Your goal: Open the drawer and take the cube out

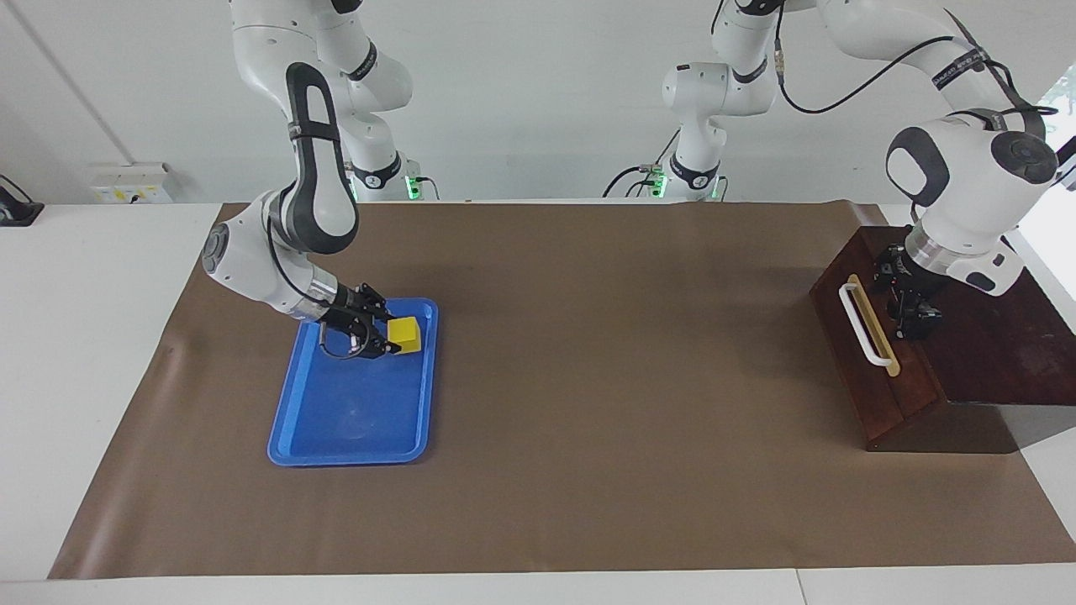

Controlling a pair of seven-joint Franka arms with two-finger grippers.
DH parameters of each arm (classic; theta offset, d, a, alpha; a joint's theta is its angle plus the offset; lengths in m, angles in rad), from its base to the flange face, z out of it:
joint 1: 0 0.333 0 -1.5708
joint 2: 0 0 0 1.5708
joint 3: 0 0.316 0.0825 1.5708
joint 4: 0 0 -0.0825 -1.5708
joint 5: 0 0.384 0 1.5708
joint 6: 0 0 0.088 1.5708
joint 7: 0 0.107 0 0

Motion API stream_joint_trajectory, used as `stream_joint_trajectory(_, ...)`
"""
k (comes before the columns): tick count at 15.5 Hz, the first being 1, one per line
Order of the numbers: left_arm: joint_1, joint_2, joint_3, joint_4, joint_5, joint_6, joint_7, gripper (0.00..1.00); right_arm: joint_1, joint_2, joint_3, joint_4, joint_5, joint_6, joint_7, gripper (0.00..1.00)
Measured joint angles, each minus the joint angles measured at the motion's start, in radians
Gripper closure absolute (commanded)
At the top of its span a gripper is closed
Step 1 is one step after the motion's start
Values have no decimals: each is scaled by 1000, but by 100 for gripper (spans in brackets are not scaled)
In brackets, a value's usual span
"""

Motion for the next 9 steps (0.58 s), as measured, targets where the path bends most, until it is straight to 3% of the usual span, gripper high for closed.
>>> stream_joint_trajectory(4,-1,0,-13,7,2,-24,8,0,-1,-2,0,-11,0,30,52,100)
stream_joint_trajectory(9,-1,-44,-120,50,1,-93,58,0,4,-11,3,-28,0,98,111,100)
